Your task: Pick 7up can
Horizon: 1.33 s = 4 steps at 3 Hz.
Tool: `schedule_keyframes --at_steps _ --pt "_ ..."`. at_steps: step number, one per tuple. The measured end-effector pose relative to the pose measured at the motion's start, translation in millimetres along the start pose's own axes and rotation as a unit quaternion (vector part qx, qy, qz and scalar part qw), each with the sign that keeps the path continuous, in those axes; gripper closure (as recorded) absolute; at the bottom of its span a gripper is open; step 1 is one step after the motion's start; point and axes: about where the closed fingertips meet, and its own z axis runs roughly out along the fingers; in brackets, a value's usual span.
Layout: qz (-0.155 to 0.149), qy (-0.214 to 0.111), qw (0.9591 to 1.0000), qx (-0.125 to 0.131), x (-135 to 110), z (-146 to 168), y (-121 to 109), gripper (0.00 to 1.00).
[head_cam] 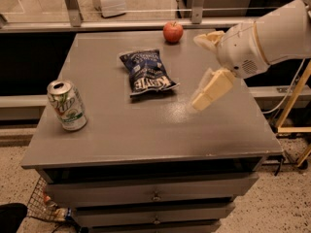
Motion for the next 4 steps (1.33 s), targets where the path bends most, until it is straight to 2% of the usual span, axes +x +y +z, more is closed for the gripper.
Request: schedule_keyframes --at_steps 1,2,3,4 --pt "0.04 -0.095 0.9945 -0.017 -11 17 1 0.0" --pt "0.039 -0.094 0.9947 -0.017 -11 17 1 0.0" --pt "0.04 -0.111 0.9928 -0.02 -19 30 2 0.0" --pt "0.039 -0.153 0.9868 -0.035 -47 64 2 0.0"
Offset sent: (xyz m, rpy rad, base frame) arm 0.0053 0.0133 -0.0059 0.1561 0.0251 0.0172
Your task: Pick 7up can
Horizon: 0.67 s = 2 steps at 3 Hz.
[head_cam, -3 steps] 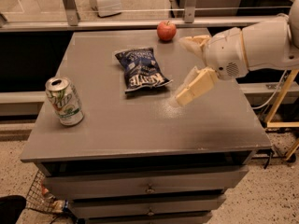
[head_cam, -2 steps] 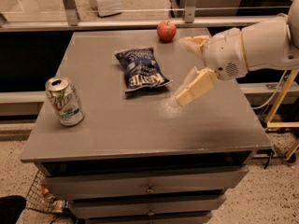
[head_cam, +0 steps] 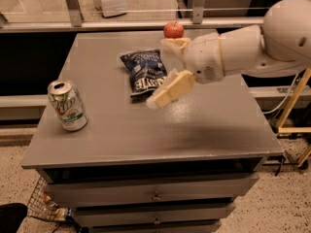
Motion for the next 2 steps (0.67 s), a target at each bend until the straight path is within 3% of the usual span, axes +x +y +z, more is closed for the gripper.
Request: schedule_keyframes --at_steps 2 --pt "0.005 -0.079 0.9963 -0.032 -21 75 8 0.0"
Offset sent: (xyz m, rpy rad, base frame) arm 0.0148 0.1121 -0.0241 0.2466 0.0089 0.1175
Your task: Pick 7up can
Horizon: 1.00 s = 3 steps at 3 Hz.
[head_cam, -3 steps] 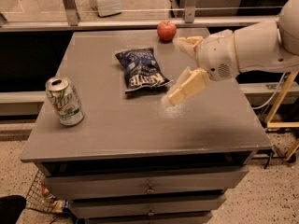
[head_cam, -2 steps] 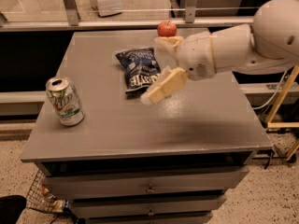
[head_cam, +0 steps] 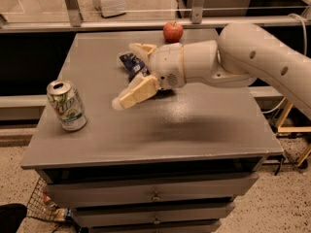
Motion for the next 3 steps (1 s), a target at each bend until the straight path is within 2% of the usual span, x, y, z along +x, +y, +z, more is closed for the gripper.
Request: schedule_keyframes --at_steps 2,3 --pt "0.008 -0.052 0.9982 -0.027 2 51 23 0.0" --pt "-0.002 -0.047 0.9978 -0.047 2 80 35 0.0"
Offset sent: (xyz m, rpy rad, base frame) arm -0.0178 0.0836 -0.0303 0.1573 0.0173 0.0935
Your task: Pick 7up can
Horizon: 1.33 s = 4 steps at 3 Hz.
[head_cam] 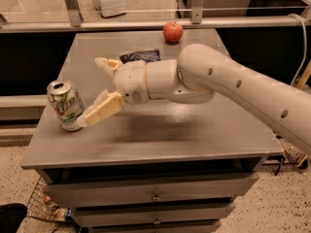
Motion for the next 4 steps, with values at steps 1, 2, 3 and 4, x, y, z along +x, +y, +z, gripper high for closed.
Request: schedule_keyframes --at_steps 1,2,3,4 --pt "0.003 -0.001 0.9998 -0.021 6 29 8 0.02" --pt "0.008 -0.024 0.999 -0.036 9 47 14 0.25" --pt "0.024 -0.066 0.9952 -0.067 6 64 23 0.48" --pt "0.024 -0.065 0.9953 -0.068 6 65 24 0.7"
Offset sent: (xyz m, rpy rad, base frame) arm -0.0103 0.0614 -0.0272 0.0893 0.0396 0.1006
